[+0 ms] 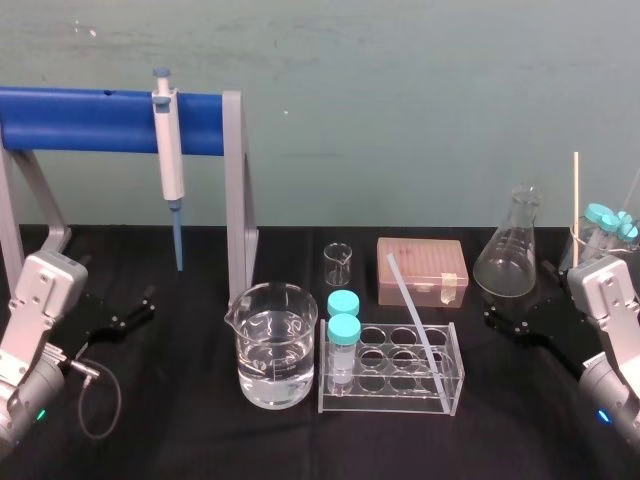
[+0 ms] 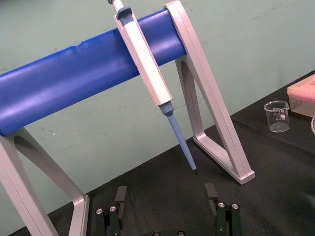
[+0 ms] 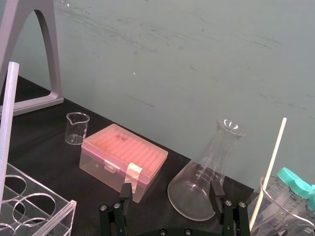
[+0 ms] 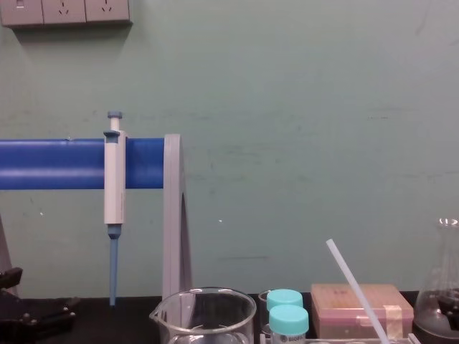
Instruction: Pick up the stirring rod with one hand, then place it down.
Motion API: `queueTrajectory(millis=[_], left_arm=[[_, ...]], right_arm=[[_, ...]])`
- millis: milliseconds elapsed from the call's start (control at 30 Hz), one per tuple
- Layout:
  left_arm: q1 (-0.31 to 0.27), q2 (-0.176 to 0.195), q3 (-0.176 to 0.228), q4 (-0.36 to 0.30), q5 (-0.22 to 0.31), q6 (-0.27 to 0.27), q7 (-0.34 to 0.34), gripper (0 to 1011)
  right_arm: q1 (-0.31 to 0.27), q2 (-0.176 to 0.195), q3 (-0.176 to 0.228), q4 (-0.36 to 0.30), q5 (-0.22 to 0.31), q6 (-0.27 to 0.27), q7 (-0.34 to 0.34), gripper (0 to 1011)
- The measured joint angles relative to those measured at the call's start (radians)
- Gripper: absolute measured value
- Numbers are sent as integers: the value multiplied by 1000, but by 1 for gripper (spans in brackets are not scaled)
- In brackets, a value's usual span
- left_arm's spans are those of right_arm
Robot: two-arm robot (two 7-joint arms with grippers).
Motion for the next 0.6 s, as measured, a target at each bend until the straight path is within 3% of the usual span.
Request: queueTrajectory(millis=[600], left_arm=[[0, 0, 0, 0, 0, 0, 0, 1000]], right_arm=[[0, 0, 0, 0, 0, 0, 0, 1000]])
